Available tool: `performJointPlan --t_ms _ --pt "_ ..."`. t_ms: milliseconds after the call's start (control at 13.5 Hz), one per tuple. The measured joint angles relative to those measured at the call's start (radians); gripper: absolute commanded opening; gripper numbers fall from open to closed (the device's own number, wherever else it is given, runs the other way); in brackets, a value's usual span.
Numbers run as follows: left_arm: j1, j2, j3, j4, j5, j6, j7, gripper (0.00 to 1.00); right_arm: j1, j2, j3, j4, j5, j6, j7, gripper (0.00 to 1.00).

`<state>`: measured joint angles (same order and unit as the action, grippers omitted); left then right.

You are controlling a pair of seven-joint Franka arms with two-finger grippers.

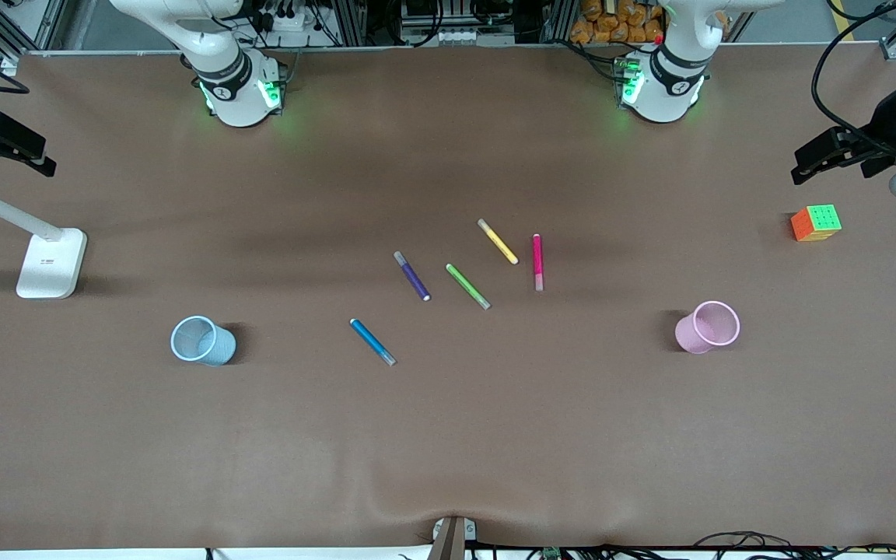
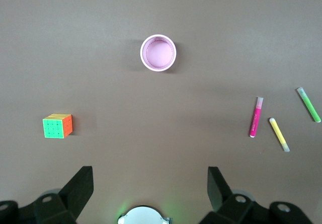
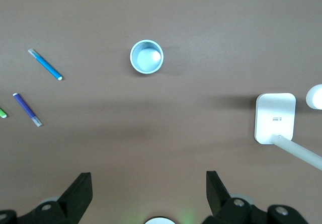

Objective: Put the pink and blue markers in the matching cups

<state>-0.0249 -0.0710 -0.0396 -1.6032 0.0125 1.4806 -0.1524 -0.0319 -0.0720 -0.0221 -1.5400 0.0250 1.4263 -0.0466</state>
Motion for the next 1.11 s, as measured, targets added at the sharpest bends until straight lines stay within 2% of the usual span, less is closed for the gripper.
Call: performJointPlan --t_ms 668,1113 --pt "0.002 0.004 0.024 0.021 0.018 -0.011 0.042 1.0 0.0 0.0 0.0 0.0 0.0 0.0 0.0 1.0" --pt "-0.042 0.08 0.005 0.022 0.014 -0.031 0.044 1.0 0.0 0.0 0.0 0.0 0.0 0.0 0.0 1.0"
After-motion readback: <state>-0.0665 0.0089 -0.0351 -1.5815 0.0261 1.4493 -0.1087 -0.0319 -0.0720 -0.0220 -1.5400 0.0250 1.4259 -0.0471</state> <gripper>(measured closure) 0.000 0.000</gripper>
